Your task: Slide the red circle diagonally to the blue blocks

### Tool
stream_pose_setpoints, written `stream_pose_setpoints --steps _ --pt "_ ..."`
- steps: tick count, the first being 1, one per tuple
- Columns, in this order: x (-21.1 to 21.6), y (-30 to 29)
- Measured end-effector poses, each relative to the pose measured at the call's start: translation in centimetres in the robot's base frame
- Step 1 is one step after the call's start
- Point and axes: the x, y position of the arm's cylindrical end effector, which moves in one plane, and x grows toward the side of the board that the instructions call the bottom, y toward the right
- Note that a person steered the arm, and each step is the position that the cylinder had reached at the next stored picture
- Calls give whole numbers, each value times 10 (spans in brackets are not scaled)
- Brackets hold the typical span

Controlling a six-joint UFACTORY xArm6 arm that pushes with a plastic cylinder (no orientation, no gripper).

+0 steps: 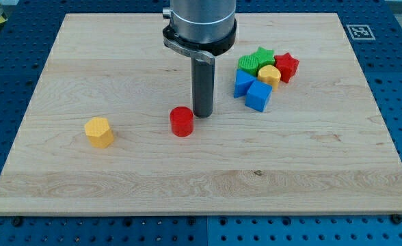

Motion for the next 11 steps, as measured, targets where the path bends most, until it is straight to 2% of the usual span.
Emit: stream_pose_setpoints --steps 4,5,7,8,10,11 --pt "0 -11" --pt "0 -25" --pt "0 -95" --pt "11 -98" --pt "20 -58" --pt "29 -63"
